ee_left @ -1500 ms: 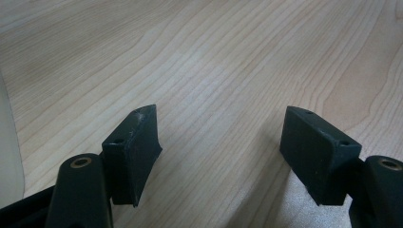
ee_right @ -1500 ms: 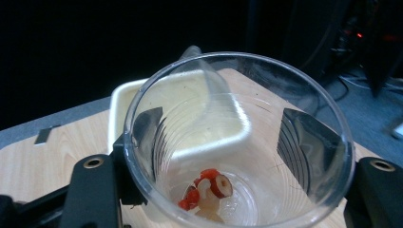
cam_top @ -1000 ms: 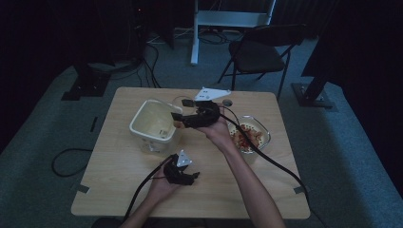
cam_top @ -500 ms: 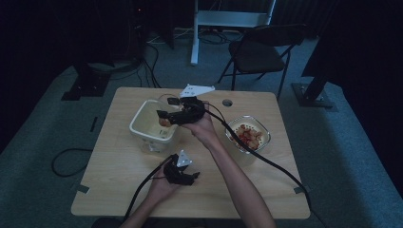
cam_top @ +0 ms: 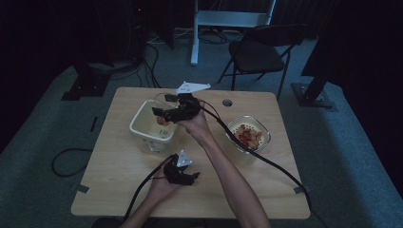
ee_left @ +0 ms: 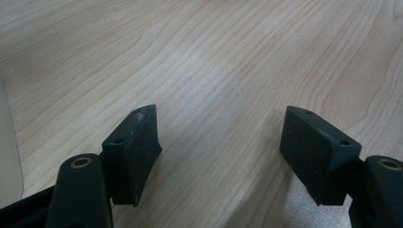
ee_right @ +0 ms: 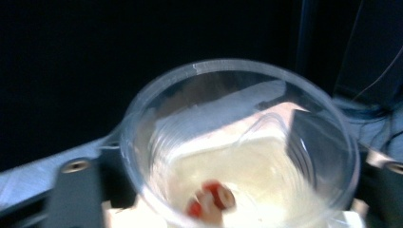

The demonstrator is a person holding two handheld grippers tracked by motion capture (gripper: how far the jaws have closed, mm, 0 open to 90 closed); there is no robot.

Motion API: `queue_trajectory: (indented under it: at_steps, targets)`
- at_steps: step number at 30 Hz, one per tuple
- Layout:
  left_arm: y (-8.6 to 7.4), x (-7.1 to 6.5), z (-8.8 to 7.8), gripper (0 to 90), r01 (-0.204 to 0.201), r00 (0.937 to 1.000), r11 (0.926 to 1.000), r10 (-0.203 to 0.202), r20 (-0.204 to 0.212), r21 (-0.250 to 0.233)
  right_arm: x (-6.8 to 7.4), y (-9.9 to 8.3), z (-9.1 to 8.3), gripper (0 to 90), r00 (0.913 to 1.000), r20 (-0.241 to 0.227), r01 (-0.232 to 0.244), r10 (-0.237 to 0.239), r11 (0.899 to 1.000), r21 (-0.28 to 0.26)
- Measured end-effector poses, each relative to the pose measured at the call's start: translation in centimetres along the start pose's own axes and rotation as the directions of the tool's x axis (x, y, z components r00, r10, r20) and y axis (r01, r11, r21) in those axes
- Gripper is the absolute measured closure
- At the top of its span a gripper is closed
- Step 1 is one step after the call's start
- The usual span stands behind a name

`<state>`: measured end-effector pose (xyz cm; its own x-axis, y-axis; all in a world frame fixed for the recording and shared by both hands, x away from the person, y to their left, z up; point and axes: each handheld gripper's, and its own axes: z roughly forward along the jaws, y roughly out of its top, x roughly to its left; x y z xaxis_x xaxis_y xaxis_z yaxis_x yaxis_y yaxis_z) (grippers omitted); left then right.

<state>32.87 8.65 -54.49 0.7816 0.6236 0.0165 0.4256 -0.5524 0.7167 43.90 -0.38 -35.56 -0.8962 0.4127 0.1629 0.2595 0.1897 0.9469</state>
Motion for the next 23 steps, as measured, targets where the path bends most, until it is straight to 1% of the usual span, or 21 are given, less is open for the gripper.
queue_trajectory:
  at_steps: [1, 2, 4, 5, 6, 10, 13, 15, 17, 19, 23]
  targets:
    - [0.0, 0.0, 0.0, 30.0, 0.001, 1.0000, 1.0000, -0.001, 0.000, -0.001, -0.2, -0.1, 0.0, 15.6, 0.9999, -0.011, -0.013, 0.013, 1.000, -0.002]
    - [0.0, 0.0, 0.0, 30.0, 0.003, 1.0000, 1.0000, -0.003, 0.000, -0.003, -0.2, -0.1, 0.1, 13.7, 0.9999, -0.008, -0.014, 0.014, 1.000, 0.001]
    - [0.0, 0.0, 0.0, 30.0, 0.000, 1.0000, 1.0000, 0.000, 0.001, 0.000, -0.2, -0.1, 0.0, 12.5, 0.9997, -0.026, -0.004, 0.004, 1.000, 0.016]
    - [0.0, 0.0, 0.0, 30.0, 0.004, 1.0000, 1.0000, -0.004, 0.001, -0.004, -0.1, -0.1, -0.1, 12.3, 0.9998, -0.015, 0.010, -0.010, 1.000, 0.016]
    - [0.0, 0.0, 0.0, 30.0, 0.001, 1.0000, 1.0000, -0.001, 0.001, -0.002, 0.0, 0.0, -0.2, 12.3, 0.9998, -0.020, 0.010, -0.010, 1.000, 0.017]
    - [0.0, 0.0, 0.0, 30.0, 0.001, 1.0000, 1.0000, -0.001, 0.001, -0.001, 0.0, 0.3, -0.9, 12.8, 0.9999, -0.005, 0.009, -0.009, 1.000, -0.012]
    - [0.0, 0.0, 0.0, 30.0, 0.002, 1.0000, 1.0000, -0.002, 0.001, -0.001, -0.1, 0.4, -1.3, 13.4, 0.9998, 0.007, 0.020, -0.020, 1.000, -0.015]
    - [0.0, 0.0, 0.0, 30.0, 0.001, 1.0000, 1.0000, -0.001, 0.001, -0.001, -0.1, 0.5, -1.5, 13.5, 0.9994, 0.018, 0.028, -0.028, 1.000, -0.010]
    - [0.0, 0.0, 0.0, 30.0, 0.002, 1.0000, 1.0000, -0.002, 0.001, -0.001, -0.1, 0.5, -1.6, 13.9, 0.9993, 0.017, 0.033, -0.033, 0.999, -0.008]
    - [0.0, 0.0, 0.0, 30.0, 0.001, 1.0000, 1.0000, -0.001, 0.000, -0.001, -0.1, 0.5, -1.7, 14.1, 0.9989, 0.028, 0.039, -0.039, 0.999, -0.002]
    - [0.0, 0.0, 0.0, 30.0, 0.002, 1.0000, 1.0000, -0.002, 0.001, -0.002, 0.0, 0.5, -1.6, 14.2, 0.9984, 0.035, 0.045, -0.045, 0.999, 0.005]
